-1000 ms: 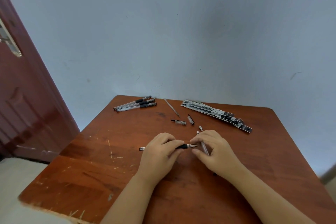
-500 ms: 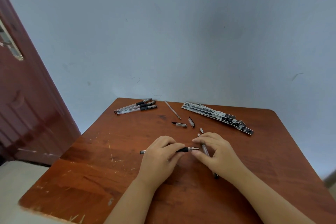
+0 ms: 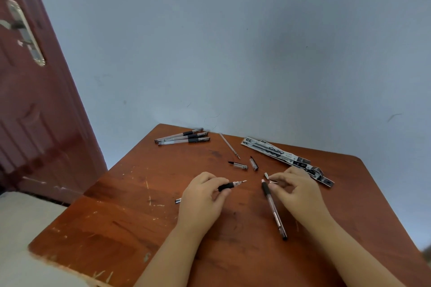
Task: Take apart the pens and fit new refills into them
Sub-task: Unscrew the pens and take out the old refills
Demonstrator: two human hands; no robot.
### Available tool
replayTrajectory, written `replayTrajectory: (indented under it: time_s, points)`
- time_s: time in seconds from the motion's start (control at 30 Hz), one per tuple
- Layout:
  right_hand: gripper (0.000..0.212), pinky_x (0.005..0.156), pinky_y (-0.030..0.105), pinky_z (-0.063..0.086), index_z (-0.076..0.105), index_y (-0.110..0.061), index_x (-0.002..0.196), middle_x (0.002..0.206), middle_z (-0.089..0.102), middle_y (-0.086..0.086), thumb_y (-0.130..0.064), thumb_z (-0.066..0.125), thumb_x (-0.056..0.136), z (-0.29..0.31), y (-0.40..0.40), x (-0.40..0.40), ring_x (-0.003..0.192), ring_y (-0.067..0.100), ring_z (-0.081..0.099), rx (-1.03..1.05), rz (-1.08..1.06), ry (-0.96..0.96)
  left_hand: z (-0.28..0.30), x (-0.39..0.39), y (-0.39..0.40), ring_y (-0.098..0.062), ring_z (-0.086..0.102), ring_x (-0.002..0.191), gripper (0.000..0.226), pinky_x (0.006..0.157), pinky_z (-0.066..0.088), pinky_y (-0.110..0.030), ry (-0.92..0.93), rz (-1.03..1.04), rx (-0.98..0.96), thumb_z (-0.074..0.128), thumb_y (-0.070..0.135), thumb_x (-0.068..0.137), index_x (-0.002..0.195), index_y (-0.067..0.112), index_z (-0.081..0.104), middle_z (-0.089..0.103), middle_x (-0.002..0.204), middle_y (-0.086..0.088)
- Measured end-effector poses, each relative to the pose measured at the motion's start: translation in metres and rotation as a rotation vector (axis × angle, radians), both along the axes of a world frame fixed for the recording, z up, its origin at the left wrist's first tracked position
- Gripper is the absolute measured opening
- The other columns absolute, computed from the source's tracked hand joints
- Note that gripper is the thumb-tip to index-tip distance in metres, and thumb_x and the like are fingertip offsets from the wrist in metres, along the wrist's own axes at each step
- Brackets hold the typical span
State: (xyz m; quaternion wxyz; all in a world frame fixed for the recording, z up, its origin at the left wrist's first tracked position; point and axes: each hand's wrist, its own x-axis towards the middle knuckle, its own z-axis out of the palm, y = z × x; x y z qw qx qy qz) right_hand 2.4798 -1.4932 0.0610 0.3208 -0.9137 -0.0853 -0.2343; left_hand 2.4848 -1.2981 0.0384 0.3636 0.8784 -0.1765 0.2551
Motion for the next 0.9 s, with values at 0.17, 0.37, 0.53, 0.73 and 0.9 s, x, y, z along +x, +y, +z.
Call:
replayTrajectory:
  time_s: [0.17, 0.37, 0.53, 0.73, 0.9]
  points:
    - [0.012, 0.063, 0.013, 0.029, 0.069, -0.016, 0.091, 0.074, 0.058, -0.006, -0.016, 0.062, 0.08, -0.004, 0.022, 0.026, 0.074, 0.006, 0.04, -0.157, 0.049, 0.077, -0.002, 0.001, -0.001, -0.006, 0.048, 0.07, 0.012, 0.06, 0.03, -0.007, 0.018, 0.068, -0.039, 0.07, 0.01, 0.075, 0.087, 0.012, 0.071, 0.053, 0.077, 0.009]
    - [0.024, 0.078, 0.028, 0.032, 0.061, -0.029, 0.108, 0.114, 0.058, 0.0, -0.034, 0.049, 0.087, -0.008, 0.043, 0.052, 0.105, 0.015, 0.046, -0.44, -0.056, 0.197, -0.002, 0.001, 0.001, -0.001, 0.047, 0.068, 0.021, 0.058, 0.033, -0.007, 0.053, 0.057, -0.07, 0.056, 0.026, 0.072, 0.084, 0.017, 0.07, 0.052, 0.075, 0.011]
    - [0.03, 0.083, 0.031, 0.034, 0.056, -0.032, 0.114, 0.108, 0.055, -0.002, -0.041, 0.044, 0.088, -0.004, 0.041, 0.055, 0.105, 0.015, 0.044, -0.52, -0.074, 0.254, 0.0, 0.002, 0.001, -0.006, 0.049, 0.078, 0.016, 0.068, 0.044, -0.021, 0.048, 0.048, -0.05, 0.062, 0.018, 0.082, 0.096, 0.014, 0.069, 0.054, 0.085, 0.007]
    - [0.022, 0.078, 0.032, 0.037, 0.066, -0.021, 0.099, 0.082, 0.054, -0.004, -0.033, 0.057, 0.083, 0.0, 0.031, 0.04, 0.084, 0.012, 0.047, -0.24, -0.011, 0.095, 0.002, 0.001, 0.001, -0.009, 0.052, 0.083, 0.018, 0.073, 0.045, -0.022, 0.082, 0.046, -0.001, 0.064, 0.017, 0.082, 0.1, 0.015, 0.069, 0.059, 0.091, 0.003]
    - [0.045, 0.074, 0.031, 0.04, 0.068, -0.022, 0.093, 0.077, 0.053, -0.017, -0.052, 0.041, 0.075, 0.005, 0.024, 0.004, 0.079, 0.003, 0.046, -0.131, 0.21, 0.129, 0.003, -0.002, -0.003, -0.006, 0.054, 0.069, 0.016, 0.055, 0.041, -0.012, 0.062, -0.1, 0.085, 0.068, 0.017, 0.065, 0.081, 0.019, 0.071, 0.061, 0.071, 0.006]
